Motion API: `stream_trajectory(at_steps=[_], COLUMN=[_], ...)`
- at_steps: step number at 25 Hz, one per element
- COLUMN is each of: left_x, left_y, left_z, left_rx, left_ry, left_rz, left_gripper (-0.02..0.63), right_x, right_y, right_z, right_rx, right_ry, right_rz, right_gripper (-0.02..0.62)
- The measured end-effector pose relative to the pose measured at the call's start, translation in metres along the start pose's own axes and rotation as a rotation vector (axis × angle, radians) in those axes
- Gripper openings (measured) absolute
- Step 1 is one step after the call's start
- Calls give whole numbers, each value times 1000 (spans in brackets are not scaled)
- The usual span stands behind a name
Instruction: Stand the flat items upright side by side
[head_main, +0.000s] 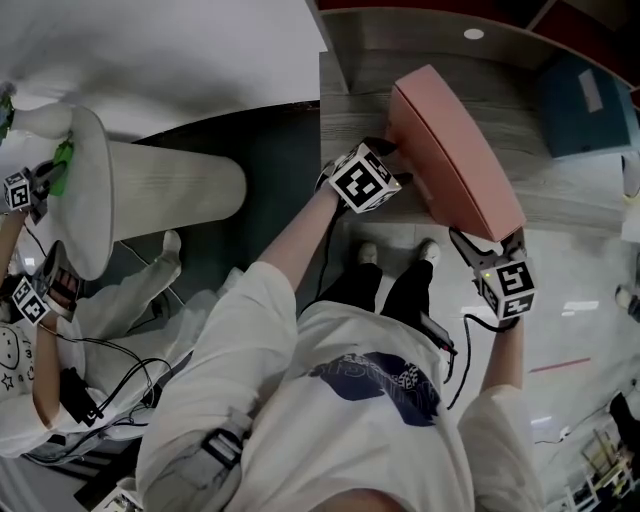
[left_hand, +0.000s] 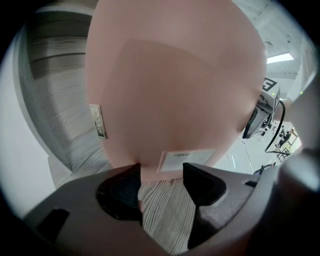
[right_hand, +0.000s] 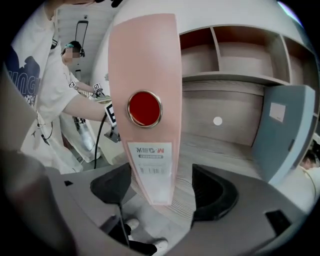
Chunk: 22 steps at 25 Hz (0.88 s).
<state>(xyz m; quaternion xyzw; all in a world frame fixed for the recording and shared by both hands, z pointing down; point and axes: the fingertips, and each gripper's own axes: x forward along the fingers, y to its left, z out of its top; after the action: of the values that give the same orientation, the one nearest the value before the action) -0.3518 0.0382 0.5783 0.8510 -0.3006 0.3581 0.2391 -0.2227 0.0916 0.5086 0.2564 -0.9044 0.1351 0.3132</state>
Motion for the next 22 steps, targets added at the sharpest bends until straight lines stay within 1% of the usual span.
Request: stream_trajectory(at_steps=[3,6,8,11,16,19,22], left_x=[7,15,23,36,60,80,91], left_y=[2,4,5,3,-2,-8,-13], left_z=[10,22,34,56,97,125,142], left_rx=[6,20,34,51,70,90,106], left_ry=[-11,-4,2,12,33,42,43], left_rz=[-4,-4,-11,-32,-49,-65,-78], left_gripper=[270,270,270,270,270,270,270], right_x=[-3,-4,-7,-17,-35,-48,-58], right_y=[-2,-6,-15,-35,-73,-102,-117], right_z=[3,8,14,17,21,17,14], right_rx=[-6,-17,-16,-1,30,47,64], right_ry=[6,-1,-16,-4,-24,-15,-5], right_rz=[-23,-47,-70,-109,-138,-153,-172], right_gripper=[371,370,354,299,299,299,299])
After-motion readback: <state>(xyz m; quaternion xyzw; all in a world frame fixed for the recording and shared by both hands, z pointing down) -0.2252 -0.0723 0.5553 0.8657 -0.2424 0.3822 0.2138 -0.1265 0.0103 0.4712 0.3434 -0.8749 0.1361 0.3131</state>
